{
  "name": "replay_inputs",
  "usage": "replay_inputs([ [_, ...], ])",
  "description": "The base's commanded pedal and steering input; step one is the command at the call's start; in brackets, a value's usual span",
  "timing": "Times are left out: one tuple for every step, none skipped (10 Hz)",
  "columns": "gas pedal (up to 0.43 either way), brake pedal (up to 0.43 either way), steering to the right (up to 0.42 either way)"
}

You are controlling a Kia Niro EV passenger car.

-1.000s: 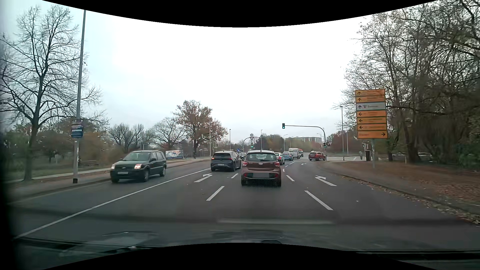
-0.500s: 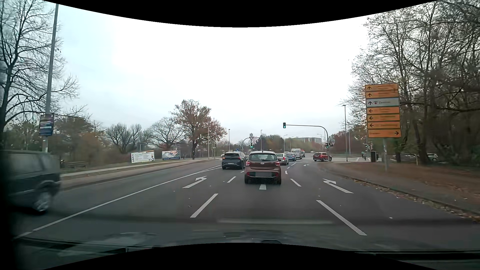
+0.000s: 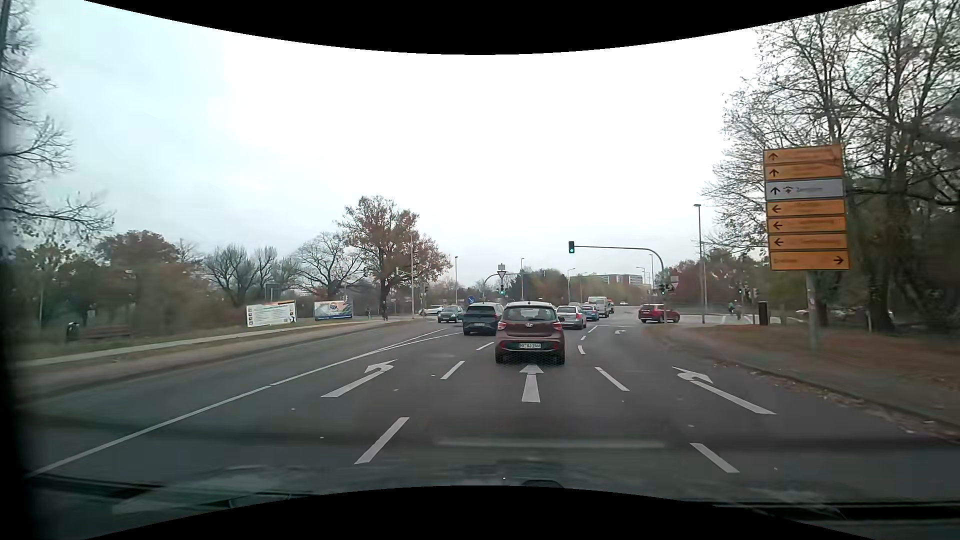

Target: Follow the waypoints while adhering to traffic rules and regulations

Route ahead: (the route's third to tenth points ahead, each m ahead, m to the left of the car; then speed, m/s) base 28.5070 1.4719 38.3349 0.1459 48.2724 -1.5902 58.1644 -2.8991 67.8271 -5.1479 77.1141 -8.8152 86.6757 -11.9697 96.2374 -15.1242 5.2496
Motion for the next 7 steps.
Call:
replay_inputs([
  [0.398, 0.000, 0.004],
  [0.390, 0.000, 0.006],
  [0.390, 0.000, 0.008],
  [0.390, 0.000, 0.011],
  [0.390, 0.000, 0.015],
  [0.378, 0.000, 0.023],
  [0.378, 0.000, 0.028],
])
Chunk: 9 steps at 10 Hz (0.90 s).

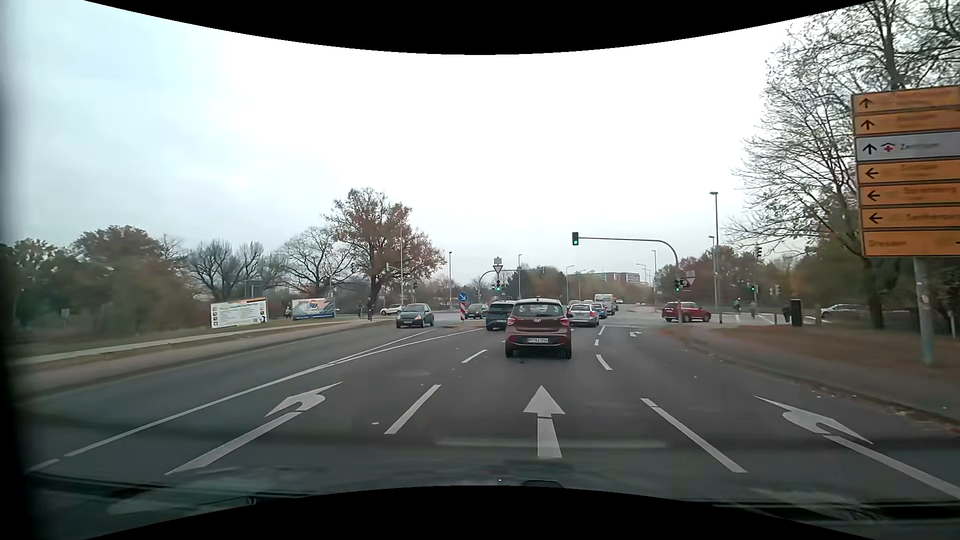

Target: Follow the waypoints while adhering to traffic rules and regulations

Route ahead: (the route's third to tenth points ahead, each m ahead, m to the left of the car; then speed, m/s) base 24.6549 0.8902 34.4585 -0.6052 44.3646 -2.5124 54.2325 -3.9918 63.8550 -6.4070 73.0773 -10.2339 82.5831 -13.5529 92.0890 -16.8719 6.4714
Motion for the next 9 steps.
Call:
replay_inputs([
  [0.370, 0.000, 0.034],
  [0.358, 0.000, 0.037],
  [0.350, 0.000, 0.041],
  [0.339, 0.000, 0.043],
  [0.319, 0.000, 0.045],
  [0.311, 0.000, 0.045],
  [0.287, 0.000, 0.046],
  [0.280, 0.000, 0.046],
  [0.248, 0.000, 0.048],
])
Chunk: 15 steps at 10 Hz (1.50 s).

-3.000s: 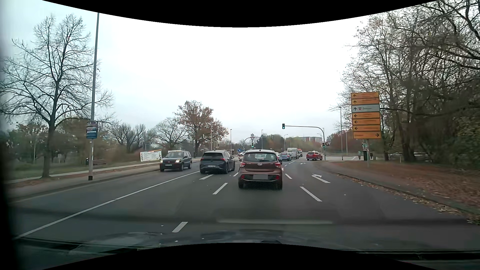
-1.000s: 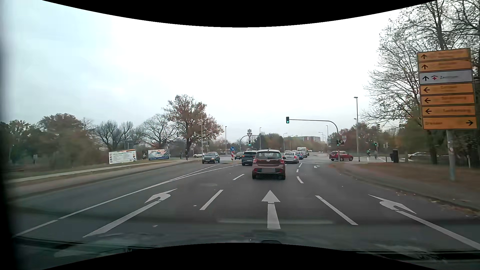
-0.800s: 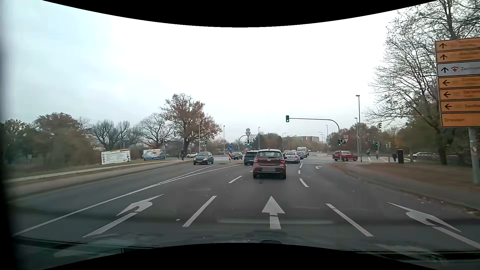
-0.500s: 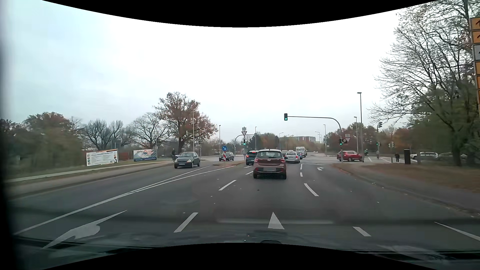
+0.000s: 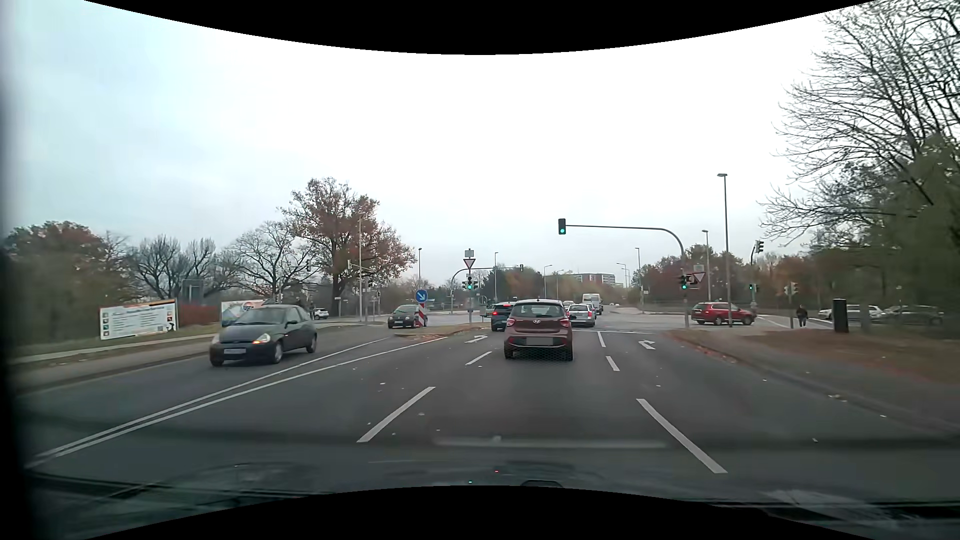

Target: Follow the waypoints while adhering to traffic rules and regulations

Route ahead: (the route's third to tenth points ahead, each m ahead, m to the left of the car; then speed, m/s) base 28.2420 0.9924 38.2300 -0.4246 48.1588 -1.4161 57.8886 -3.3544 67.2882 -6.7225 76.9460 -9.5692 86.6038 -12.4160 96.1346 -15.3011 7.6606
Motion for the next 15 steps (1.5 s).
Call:
replay_inputs([
  [0.240, 0.000, 0.048],
  [0.209, 0.000, 0.048],
  [0.189, 0.000, 0.049],
  [0.169, 0.000, 0.049],
  [0.169, 0.000, 0.049],
  [0.157, 0.000, 0.049],
  [0.150, 0.000, 0.049],
  [0.118, 0.000, 0.049],
  [0.098, 0.000, 0.049],
  [0.087, 0.000, 0.049],
  [0.087, 0.000, 0.049],
  [0.087, 0.000, 0.049],
  [0.087, 0.000, 0.049],
  [0.079, 0.000, 0.047],
  [0.079, 0.000, 0.045],
])
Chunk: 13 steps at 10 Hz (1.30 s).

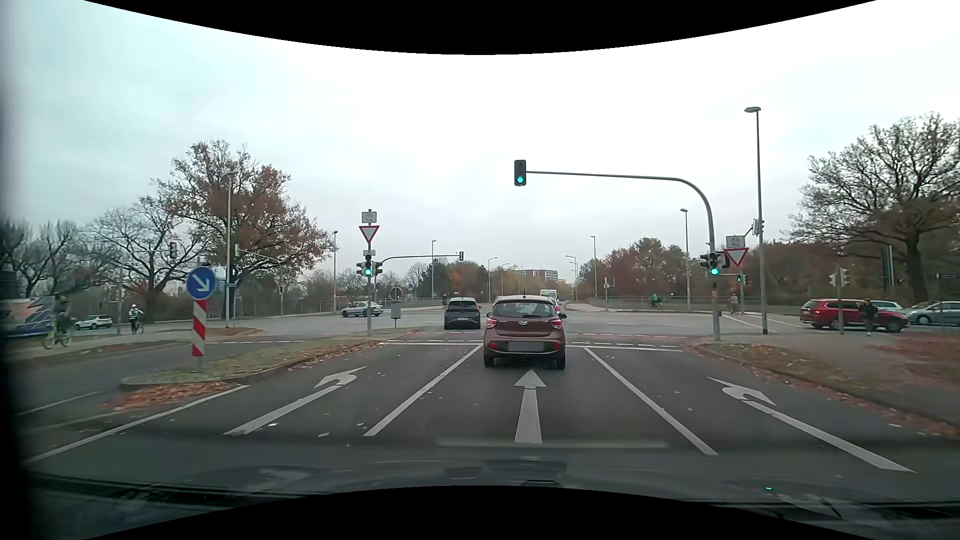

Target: Follow the waypoints while adhering to traffic rules and regulations

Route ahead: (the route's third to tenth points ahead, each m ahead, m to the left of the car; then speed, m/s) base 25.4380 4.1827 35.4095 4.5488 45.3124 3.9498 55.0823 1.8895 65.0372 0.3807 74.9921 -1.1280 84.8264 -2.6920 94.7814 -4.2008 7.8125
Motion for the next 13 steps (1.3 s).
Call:
replay_inputs([
  [0.079, 0.000, 0.042],
  [0.079, 0.000, 0.040],
  [0.079, 0.000, 0.039],
  [0.079, 0.000, 0.037],
  [0.079, 0.000, 0.034],
  [0.098, 0.000, 0.031],
  [0.118, 0.000, 0.029],
  [0.130, 0.000, 0.027],
  [0.130, 0.000, 0.024],
  [0.138, 0.000, 0.022],
  [0.150, 0.000, 0.019],
  [0.150, 0.000, 0.018],
  [0.150, 0.000, 0.016],
])
